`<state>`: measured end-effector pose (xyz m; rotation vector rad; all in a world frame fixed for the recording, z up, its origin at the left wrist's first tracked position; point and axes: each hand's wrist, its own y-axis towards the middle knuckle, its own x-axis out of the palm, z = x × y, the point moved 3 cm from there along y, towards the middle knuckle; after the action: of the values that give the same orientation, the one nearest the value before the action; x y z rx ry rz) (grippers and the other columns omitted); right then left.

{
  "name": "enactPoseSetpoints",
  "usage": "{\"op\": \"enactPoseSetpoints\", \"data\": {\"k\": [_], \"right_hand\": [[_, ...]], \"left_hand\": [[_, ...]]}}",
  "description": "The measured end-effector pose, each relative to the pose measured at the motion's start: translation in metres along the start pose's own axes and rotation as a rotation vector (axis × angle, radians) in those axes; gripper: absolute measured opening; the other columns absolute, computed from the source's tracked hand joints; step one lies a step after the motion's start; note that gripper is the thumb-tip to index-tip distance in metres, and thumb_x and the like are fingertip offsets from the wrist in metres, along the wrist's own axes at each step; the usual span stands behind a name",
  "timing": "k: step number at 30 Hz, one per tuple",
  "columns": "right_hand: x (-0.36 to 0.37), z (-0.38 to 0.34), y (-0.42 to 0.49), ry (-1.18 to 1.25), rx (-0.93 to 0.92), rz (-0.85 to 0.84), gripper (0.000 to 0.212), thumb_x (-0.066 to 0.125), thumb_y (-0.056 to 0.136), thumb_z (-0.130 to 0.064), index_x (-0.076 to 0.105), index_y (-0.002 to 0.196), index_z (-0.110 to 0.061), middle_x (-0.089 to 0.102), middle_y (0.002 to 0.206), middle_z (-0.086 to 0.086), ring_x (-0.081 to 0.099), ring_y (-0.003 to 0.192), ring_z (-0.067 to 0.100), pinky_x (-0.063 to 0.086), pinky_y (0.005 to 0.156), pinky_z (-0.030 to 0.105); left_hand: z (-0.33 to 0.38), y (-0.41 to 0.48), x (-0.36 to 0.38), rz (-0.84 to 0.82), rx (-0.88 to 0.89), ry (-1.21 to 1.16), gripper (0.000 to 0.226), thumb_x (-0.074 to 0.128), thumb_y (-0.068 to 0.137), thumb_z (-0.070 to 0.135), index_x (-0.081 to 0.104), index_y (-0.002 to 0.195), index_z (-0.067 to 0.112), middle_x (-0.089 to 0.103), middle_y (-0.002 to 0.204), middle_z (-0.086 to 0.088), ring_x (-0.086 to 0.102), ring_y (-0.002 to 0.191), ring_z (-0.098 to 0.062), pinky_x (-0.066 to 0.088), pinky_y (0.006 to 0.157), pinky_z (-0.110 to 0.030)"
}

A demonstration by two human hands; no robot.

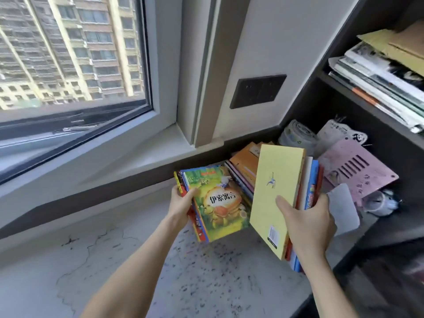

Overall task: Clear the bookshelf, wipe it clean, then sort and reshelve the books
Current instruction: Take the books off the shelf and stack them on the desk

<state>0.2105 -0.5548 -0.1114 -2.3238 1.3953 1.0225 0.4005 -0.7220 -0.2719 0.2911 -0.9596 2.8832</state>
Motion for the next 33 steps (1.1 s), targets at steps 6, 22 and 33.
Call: {"op": "enactPoseSetpoints", "data": {"k": [6,22,33], "right_hand": [[0.021,-0.009,0.018,-0.132,-0.04,0.009,0.044,0.078,0.071,-0.034,0.045,0.092,-0.014,0.054,0.073,-0.006,0.05,0.06,0.018,0.034,0.057,0.028],[0.229,-0.021,-0.059,-1.199,-0.581,-0.382,0.078,0.048,0.095,-0.037,0.003,0.153,-0.014,0.036,0.143,0.027,0.051,0.114,0.049,0.049,0.075,0.038],[0.138,-0.067,-0.042,-0.558,-0.392,-0.656,0.046,0.051,0.094,-0.049,0.053,0.127,-0.016,0.061,0.12,0.006,0.058,0.108,0.026,0.048,0.075,0.032]], "left_hand": [[-0.019,0.03,0.016,0.115,-0.027,0.294,0.054,0.072,0.084,0.026,0.042,0.123,0.003,0.058,0.11,-0.008,0.059,0.099,-0.024,0.049,0.085,-0.035],[0.03,0.002,-0.047,0.055,0.022,0.544,0.031,0.05,0.097,0.036,0.054,0.105,0.006,0.062,0.097,-0.013,0.061,0.083,-0.023,0.057,0.075,-0.038],[0.091,-0.045,-0.025,-0.079,0.237,0.676,0.018,0.05,0.095,0.025,0.062,0.099,0.012,0.067,0.099,-0.01,0.065,0.089,-0.022,0.058,0.071,-0.033]]}}
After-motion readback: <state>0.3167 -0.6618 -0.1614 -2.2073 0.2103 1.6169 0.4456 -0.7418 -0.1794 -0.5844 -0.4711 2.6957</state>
